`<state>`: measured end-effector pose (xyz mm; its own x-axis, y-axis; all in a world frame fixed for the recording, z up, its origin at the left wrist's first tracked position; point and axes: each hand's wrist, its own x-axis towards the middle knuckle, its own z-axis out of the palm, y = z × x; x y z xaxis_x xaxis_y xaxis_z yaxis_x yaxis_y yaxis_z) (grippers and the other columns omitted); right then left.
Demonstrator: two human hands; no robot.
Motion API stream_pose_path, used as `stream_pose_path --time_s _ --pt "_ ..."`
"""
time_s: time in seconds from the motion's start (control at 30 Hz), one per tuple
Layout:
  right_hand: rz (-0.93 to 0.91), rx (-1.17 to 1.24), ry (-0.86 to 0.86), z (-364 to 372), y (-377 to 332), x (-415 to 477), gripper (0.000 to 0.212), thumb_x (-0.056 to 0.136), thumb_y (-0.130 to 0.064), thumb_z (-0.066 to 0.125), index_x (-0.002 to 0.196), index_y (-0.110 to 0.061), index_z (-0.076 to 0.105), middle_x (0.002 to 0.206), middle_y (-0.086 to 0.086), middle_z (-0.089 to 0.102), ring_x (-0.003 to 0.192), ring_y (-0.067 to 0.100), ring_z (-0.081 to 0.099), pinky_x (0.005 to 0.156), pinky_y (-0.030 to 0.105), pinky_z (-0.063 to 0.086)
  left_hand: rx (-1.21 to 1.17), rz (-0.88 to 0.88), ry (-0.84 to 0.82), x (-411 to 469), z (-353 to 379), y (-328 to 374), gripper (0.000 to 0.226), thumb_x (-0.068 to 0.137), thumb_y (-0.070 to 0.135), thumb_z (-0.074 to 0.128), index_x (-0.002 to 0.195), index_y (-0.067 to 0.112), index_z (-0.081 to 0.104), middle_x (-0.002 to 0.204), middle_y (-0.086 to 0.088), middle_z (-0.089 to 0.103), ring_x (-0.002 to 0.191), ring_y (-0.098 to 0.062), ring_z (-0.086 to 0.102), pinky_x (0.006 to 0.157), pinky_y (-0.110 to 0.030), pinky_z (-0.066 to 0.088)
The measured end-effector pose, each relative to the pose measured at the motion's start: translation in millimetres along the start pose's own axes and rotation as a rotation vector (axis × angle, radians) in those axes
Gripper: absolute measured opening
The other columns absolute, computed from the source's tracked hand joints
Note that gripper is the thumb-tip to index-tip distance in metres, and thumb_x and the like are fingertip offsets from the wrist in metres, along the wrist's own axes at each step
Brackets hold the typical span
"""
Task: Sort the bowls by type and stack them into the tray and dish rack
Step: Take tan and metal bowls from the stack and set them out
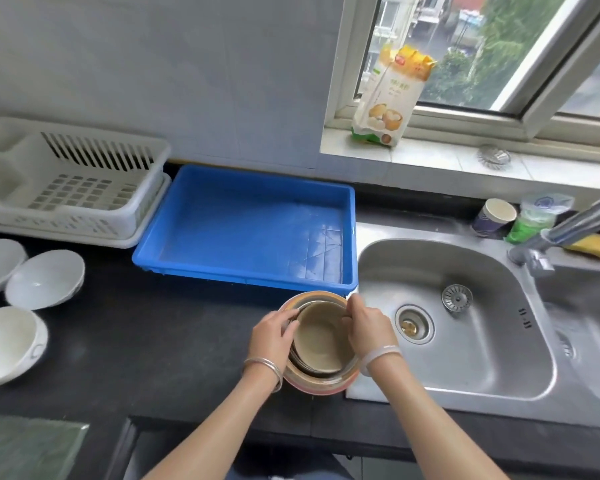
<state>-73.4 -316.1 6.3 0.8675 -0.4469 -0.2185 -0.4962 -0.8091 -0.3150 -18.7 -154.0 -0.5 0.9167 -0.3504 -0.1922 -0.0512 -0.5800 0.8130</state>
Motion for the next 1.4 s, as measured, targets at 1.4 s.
stream_pose_path --time_s 1.4 --pt "0.044 0.731 0.030 -64.1 -24.1 22.7 0.013 0.082 -0.007 0.059 0.087 -0.016 0.067 0.056 0.000 0.066 0.044 0.017 0.058 0.039 0.018 0.043 -0.318 -0.285 0.117 18.9 -72.5 -2.8 0.010 0.082 0.011 0.062 0.072 0.012 0.060 0.079 -0.011 0.069 0.080 -0.026 0.068 0.076 -0.042 0.059"
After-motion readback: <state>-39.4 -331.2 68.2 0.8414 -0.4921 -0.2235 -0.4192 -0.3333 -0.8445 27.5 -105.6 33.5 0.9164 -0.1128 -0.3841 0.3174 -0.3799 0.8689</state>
